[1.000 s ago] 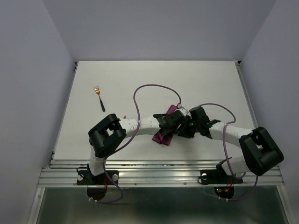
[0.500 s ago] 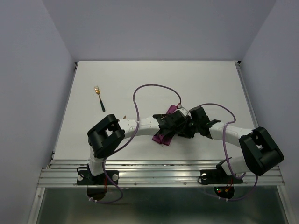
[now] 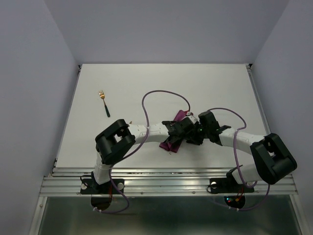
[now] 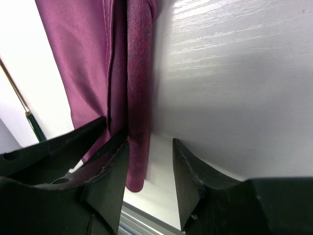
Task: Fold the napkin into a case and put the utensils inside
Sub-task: Stuff the top corner of the smaller-rectangle-folded napkin into the folded napkin.
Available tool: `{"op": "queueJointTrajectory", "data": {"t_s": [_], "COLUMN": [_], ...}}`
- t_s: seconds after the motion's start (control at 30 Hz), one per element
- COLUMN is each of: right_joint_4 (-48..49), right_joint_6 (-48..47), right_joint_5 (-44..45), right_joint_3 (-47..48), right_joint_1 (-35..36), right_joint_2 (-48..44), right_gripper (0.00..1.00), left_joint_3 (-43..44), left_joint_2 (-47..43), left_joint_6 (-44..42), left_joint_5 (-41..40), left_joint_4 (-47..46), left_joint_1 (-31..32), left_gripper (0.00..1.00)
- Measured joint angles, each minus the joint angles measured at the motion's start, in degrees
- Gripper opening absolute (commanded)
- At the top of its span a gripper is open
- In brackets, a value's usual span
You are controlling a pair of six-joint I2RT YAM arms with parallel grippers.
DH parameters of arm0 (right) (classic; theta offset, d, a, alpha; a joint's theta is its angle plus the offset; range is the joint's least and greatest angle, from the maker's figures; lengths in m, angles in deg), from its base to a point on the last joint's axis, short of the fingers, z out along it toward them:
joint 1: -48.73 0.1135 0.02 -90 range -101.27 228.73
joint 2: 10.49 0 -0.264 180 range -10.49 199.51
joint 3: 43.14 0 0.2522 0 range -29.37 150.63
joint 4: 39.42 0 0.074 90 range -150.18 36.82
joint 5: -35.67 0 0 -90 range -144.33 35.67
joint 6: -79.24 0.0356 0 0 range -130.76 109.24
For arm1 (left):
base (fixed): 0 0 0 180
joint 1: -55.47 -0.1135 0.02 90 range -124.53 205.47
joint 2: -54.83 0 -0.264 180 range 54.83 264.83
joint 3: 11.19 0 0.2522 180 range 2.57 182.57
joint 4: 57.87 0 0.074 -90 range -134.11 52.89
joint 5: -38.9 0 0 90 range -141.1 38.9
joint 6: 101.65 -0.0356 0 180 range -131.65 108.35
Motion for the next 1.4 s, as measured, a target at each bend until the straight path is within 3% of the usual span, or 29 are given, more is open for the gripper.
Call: {"op": "queueJointTrajectory", "data": {"t_s": [0.13,0.17,0.23,0.47,0.57,0.7,0.87,1.4], "right_joint_4": [0.3,0.3,0.3,2.5,3.8,3.8,3.8,4.0], "right_joint_6": [-0.2,-0.2,-0.2,-0.2,-0.5,-0.9,-1.1,-1.0], "right_joint_5": [-0.9,-1.1,-1.0,-1.3,-1.3,-1.3,-1.3,-1.5], "right_joint_3": [0.0,0.0,0.0,0.0,0.5,1.6,1.8,1.8], "right_joint_1": [0.0,0.0,0.0,0.0,0.0,0.0,0.0,0.0], "right_joint_2": [-0.3,-0.3,-0.2,2.1,3.7,5.3,5.5,5.5], "right_gripper": [0.49,0.47,0.45,0.32,0.11,0.05,0.01,0.01], "left_joint_3": [0.0,0.0,0.1,0.2,0.2,0.2,0.2,1.8], "left_joint_2": [0.0,0.0,0.1,0.0,0.0,-0.2,-0.3,-0.3], "left_joint_6": [-0.1,-0.1,-0.1,-0.3,-0.3,-0.3,-0.2,1.5], "left_joint_5": [-0.7,-0.8,-0.7,1.3,3.0,5.3,7.4,13.4], "left_joint_4": [-0.1,-0.1,-0.1,-0.2,-0.6,-1.0,-1.2,-1.4], "left_joint_1": [-0.2,-0.2,-0.2,-1.1,-1.7,-2.6,-3.1,-3.5], "left_gripper": [0.18,0.07,0.0,0.0,0.0,0.0,0.0,0.0]}}
